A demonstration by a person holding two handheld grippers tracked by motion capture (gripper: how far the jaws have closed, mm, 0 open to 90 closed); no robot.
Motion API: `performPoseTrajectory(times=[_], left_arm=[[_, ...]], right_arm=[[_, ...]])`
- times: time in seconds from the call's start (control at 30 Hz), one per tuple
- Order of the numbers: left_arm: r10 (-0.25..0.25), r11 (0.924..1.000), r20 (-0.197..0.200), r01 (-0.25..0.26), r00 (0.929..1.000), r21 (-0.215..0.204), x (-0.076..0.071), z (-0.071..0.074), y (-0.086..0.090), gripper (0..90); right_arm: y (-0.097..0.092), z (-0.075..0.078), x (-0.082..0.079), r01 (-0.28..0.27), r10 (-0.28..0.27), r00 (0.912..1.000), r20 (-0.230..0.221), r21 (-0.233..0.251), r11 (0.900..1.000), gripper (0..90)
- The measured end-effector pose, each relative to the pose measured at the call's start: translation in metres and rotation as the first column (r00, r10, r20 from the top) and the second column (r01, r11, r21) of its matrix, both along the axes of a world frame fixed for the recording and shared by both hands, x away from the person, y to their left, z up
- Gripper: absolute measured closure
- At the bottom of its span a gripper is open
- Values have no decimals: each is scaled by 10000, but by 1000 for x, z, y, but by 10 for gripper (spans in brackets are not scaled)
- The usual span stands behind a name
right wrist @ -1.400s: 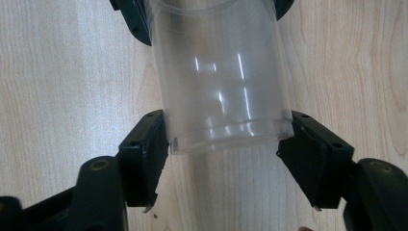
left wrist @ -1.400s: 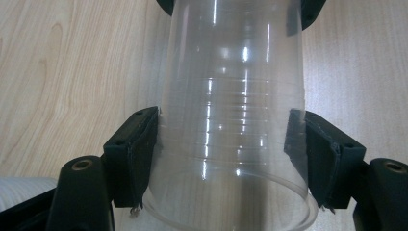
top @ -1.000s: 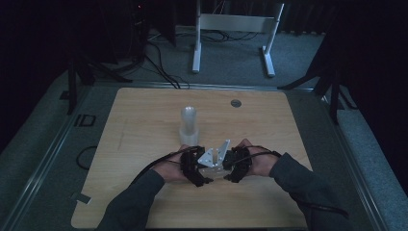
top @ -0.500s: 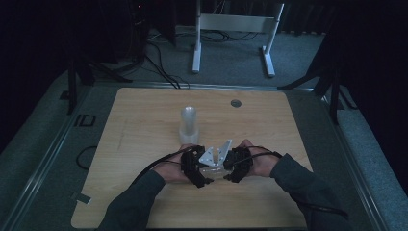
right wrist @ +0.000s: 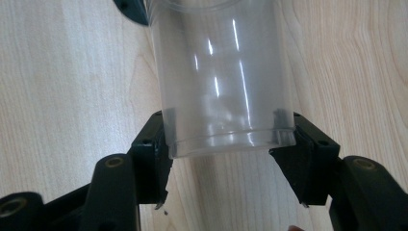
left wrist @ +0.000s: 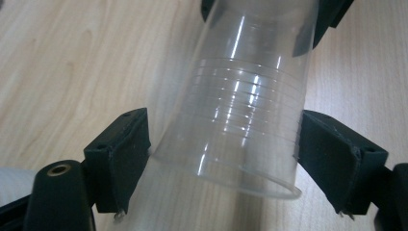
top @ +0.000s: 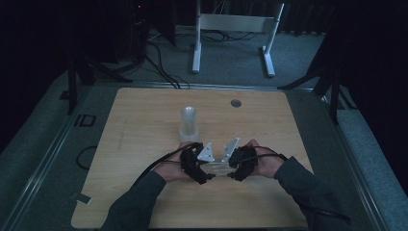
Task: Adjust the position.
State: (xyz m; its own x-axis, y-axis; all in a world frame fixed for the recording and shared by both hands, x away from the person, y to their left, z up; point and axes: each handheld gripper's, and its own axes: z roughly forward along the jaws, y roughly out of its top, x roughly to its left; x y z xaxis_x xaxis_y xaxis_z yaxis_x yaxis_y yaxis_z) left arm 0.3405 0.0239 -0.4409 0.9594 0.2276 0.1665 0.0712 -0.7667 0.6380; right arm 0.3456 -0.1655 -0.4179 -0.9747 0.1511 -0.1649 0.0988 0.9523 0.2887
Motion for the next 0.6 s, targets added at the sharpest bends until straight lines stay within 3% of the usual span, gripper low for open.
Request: performPoseTrajectory(times=[0.1, 0.17, 0.23, 0.43, 0.47, 0.6], left_arm=[[195, 9992, 98, -192, 9998, -340, 1, 5, 2, 204], [195, 9992, 98, -192, 9998, -340, 1, 5, 2, 203], [383, 9970, 191, -369, 9991, -675, 3, 9, 5, 203], [532, 9959, 149, -520, 9985, -742, 5, 10, 8, 203], [646, 9944, 152, -631, 9978, -844, 6, 10, 9, 203], [870, 9908, 7, -865, 9962, -1038, 8, 9, 12, 214]], right_arm=[[-4, -2, 2, 215, -215, 9998, 6, 13, 9998, 418], [-5, -2, 2, 320, -320, 9995, 9, 32, 9995, 418], [-8, -4, 4, 505, -505, 9987, 8, 67, 9987, 418], [-11, -5, 5, 787, -787, 9969, 14, 131, 9968, 418], [-16, -7, 7, 1150, -1151, 9934, 13, 234, 9931, 419], [-21, -10, 10, 1521, -1524, 9883, 49, 412, 9875, 419]])
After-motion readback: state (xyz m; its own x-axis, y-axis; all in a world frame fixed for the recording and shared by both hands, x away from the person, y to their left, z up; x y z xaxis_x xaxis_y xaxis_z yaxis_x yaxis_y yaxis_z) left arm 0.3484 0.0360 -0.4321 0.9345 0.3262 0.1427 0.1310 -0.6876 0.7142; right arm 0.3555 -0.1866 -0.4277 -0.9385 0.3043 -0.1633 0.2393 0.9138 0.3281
